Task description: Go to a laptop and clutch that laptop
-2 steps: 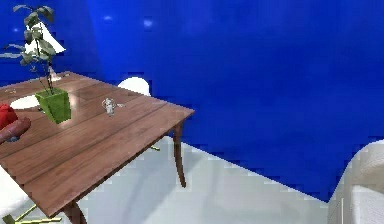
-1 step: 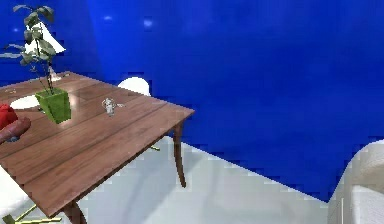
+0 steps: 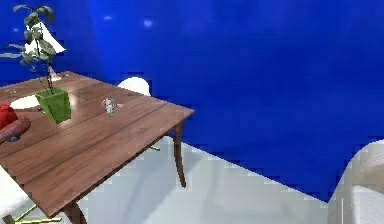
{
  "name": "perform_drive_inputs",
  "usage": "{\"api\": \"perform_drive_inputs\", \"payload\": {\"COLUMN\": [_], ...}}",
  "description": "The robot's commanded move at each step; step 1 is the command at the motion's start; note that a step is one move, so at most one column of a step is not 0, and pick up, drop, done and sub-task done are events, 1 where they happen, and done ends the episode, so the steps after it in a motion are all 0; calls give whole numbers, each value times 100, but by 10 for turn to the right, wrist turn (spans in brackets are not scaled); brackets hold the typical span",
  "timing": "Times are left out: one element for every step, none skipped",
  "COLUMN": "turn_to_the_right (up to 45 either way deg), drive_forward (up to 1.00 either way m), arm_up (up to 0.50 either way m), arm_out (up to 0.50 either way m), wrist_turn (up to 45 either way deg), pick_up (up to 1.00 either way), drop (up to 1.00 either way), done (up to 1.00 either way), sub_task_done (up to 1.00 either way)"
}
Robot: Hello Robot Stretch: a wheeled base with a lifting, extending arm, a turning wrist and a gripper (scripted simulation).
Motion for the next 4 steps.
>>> {"api": "perform_drive_inputs", "payload": {"turn_to_the_right": [0,0,0,0], "drive_forward": [0,0,0,0], "arm_up": [-30,0,10,0], "arm_out": [0,0,0,0], "wrist_turn": [0,0,0,0], "pick_up": [0,100,0,0], "drop": [0,0,0,0], "done": [0,0,0,100], "sub_task_done": [0,0,0,0]}}
